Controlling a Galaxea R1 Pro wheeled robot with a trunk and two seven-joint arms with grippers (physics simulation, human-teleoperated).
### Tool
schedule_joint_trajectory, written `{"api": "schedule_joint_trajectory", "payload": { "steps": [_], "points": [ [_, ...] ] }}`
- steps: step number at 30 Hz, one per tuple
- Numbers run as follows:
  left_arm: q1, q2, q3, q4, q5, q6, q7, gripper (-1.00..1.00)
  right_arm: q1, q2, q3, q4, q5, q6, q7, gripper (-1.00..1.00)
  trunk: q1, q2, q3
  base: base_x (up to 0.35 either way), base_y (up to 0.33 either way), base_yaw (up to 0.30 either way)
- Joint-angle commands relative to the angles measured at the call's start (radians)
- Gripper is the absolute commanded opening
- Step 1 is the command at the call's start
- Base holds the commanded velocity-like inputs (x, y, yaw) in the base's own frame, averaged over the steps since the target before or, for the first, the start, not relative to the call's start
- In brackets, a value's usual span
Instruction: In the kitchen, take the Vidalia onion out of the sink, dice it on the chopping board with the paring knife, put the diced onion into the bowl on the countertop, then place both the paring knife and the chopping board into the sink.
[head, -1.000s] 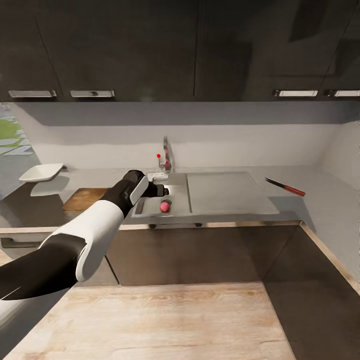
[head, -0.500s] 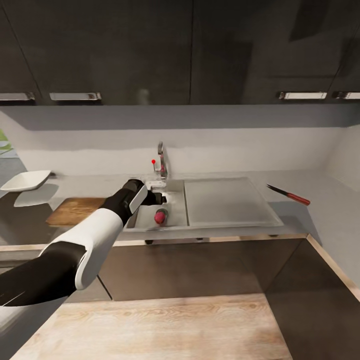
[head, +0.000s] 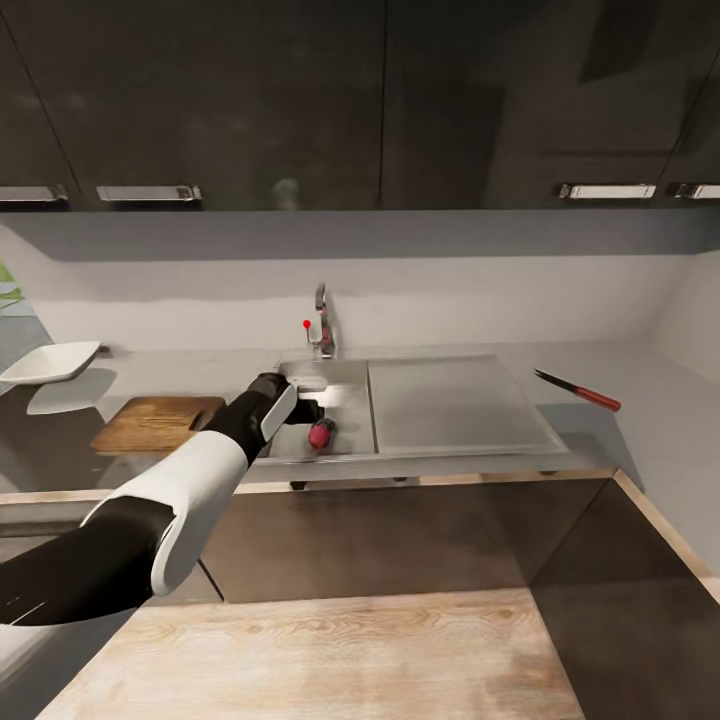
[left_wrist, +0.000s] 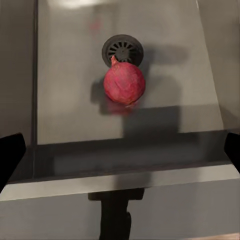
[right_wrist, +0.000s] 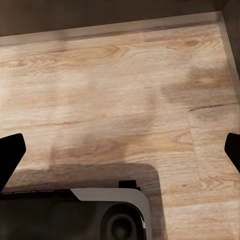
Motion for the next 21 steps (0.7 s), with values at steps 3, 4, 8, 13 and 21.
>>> {"api": "schedule_joint_trajectory", "payload": {
  "steps": [3, 4, 8, 13, 21],
  "points": [
    [0.001, 0.0, -0.007, -0.001, 0.011, 0.003, 0.008, 1.0, 0.0, -0.001, 0.006, -0.001, -0.011, -0.002, 0.003, 1.0, 0.001, -0.002, -0.002, 0.0, 0.0, 0.0],
    [0.001, 0.0, -0.007, -0.001, 0.011, 0.003, 0.008, 1.0, 0.0, -0.001, 0.006, -0.001, -0.011, -0.002, 0.004, 1.0, 0.001, -0.002, -0.002, 0.026, 0.0, 0.0],
    [0.002, 0.0, -0.008, -0.001, 0.011, 0.004, 0.007, 1.0, 0.0, 0.0, 0.007, -0.001, -0.01, -0.002, 0.005, 1.0, 0.001, -0.002, -0.002, 0.065, 0.0, 0.0],
    [0.024, 0.001, -0.008, -0.001, 0.01, 0.003, 0.007, 1.0, 0.0, 0.0, 0.007, -0.001, -0.009, -0.003, 0.005, 1.0, 0.001, -0.002, -0.002, 0.166, 0.0, 0.0],
    [0.035, 0.002, -0.008, -0.001, 0.01, 0.003, 0.007, 1.0, 0.0, 0.001, 0.007, -0.001, -0.009, -0.003, 0.005, 1.0, 0.001, -0.002, -0.002, 0.226, 0.0, 0.0]
  ]
}}
